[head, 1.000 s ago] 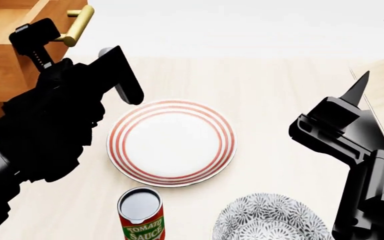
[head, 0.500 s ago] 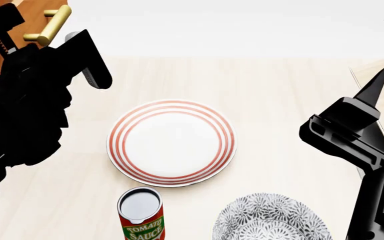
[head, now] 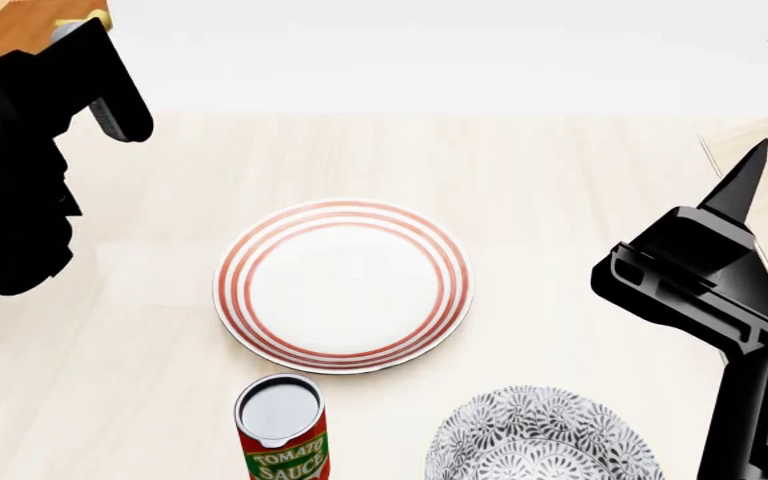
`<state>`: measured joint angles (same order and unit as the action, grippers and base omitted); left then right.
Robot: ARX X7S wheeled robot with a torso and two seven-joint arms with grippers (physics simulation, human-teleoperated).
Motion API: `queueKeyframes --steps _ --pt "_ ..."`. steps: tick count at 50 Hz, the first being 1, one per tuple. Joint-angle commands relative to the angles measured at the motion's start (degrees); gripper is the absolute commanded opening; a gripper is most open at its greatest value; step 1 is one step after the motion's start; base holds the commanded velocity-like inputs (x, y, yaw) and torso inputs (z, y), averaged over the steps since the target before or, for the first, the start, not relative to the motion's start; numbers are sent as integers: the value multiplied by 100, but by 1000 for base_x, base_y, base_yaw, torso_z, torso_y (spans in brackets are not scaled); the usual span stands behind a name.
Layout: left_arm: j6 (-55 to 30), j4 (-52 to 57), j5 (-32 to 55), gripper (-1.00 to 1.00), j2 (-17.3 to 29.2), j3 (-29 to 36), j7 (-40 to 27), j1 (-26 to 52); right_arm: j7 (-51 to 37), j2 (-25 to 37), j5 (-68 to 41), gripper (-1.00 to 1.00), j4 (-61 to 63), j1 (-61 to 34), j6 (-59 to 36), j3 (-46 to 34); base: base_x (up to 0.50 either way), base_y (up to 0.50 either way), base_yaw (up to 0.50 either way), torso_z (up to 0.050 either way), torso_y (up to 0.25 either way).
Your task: Close the top drawer of the cabinet.
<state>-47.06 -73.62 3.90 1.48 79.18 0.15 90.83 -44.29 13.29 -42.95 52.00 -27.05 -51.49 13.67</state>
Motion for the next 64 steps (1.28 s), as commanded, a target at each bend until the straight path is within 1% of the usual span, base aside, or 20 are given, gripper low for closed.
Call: queueKeyframes --steps 1,9,13,23,28,32,37,45,48,50,56,60,64 --pt "-134 -136 -394 100 285 -41 134 29 -89 40 -100 100 54 -36 -42 -43 0 0 0 0 0" --pt "-175 -136 -427 100 488 92 253 25 -193 74 -221 100 123 -119 -89 -1 0 0 0 0 0" --pt "-245 -136 -507 100 616 358 341 15 -200 78 -200 100 113 -134 -55 -54 0 0 0 0 0" --pt "-356 -136 -507 100 919 793 460 134 -278 105 -276 100 125 -210 -59 -76 0 0 0 0 1" --pt "-393 -136 -555 100 1051 1189 559 236 -320 126 -306 100 145 -229 -53 -72 0 0 0 0 0" --pt "-382 -136 -681 100 1169 1806 753 360 -389 152 -381 100 211 -247 -111 -77 0 0 0 0 0" --pt "-400 -136 -600 100 1297 2220 873 515 -459 181 -479 100 288 -193 -128 -9 0 0 0 0 2" --pt "-572 -136 -469 100 1495 2475 935 779 -776 261 -855 100 518 -257 -315 177 0 0 0 0 3" --pt "-575 -136 -552 100 1594 2766 1027 825 -857 261 -889 100 553 -244 -321 151 0 0 0 0 3" --pt "-567 -136 -497 100 1608 2807 1029 848 -908 263 -908 100 560 -264 -339 99 0 0 0 0 5" --pt "-516 -136 -652 100 1807 3576 1282 814 -983 299 -1013 100 555 -333 -348 28 0 0 0 0 4" --pt "-528 -136 -545 100 1891 3728 1272 832 -991 299 -991 100 504 -343 -299 -42 0 0 0 0 2" --pt "-547 -136 -570 100 1959 4028 1405 833 -1022 328 -1035 100 491 -377 -285 -61 0 0 0 0 6"
